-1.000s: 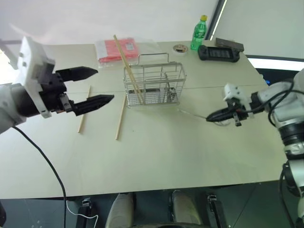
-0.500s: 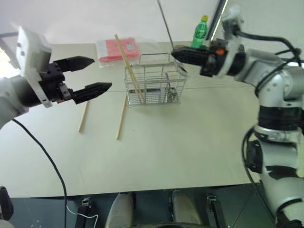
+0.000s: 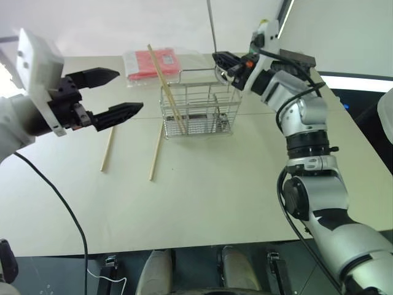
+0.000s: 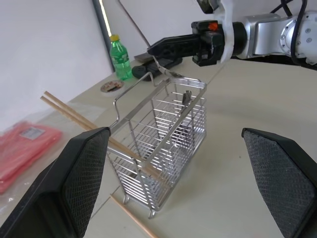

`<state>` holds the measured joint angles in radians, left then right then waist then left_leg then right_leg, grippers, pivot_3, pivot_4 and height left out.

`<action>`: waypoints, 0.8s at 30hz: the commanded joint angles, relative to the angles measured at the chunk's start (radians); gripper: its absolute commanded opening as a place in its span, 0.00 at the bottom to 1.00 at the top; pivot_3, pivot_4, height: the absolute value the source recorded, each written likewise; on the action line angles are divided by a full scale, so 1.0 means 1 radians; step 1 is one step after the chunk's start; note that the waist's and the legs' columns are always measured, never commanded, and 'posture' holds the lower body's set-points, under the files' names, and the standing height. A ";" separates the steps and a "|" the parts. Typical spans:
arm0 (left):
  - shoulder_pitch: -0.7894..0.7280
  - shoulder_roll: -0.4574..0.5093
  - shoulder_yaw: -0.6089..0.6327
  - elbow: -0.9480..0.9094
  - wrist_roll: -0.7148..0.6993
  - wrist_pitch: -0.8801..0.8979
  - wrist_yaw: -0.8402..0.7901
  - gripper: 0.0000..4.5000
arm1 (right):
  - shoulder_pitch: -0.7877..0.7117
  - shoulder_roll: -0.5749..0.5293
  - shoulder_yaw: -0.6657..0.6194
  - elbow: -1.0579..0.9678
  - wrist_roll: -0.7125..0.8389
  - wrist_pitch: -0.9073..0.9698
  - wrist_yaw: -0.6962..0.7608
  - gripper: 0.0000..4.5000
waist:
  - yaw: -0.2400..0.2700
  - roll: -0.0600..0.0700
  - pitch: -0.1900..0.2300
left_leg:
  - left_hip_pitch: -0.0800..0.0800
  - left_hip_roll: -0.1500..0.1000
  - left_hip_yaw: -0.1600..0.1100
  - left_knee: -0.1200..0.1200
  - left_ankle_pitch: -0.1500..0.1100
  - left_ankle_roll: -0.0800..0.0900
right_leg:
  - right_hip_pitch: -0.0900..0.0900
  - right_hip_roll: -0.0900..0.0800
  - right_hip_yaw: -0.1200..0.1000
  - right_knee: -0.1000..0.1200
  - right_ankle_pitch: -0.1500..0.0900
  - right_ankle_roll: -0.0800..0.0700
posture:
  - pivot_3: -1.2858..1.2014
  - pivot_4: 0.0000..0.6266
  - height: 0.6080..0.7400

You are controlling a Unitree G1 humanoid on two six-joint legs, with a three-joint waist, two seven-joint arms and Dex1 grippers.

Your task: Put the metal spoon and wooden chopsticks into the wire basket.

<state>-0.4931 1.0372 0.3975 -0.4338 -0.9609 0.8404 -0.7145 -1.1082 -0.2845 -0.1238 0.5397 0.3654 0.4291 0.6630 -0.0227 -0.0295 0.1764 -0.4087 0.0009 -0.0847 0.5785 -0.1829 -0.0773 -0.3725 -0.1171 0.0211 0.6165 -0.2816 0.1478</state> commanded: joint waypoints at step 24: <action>-0.059 0.022 0.026 0.001 -0.004 0.012 0.016 1.00 | 0.187 0.108 -0.020 -0.120 -0.027 -0.182 -0.227 0.44 | -0.022 0.000 0.000 | 0.001 0.000 -0.001 0.000 0.000 0.000 | 0.000 0.000 0.000 0.002 0.000 0.000 | 0.52 0.24 0.86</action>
<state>-0.5246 1.0431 0.4095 -0.4311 -0.9706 0.8646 -0.6953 -0.9179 -0.1757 -0.1301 0.4630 0.3247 0.2428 0.4364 -0.0447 -0.0296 0.1764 -0.4077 0.0009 -0.0854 0.5783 -0.1828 -0.0773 -0.3720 -0.1169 0.0212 0.6181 -0.2817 0.1479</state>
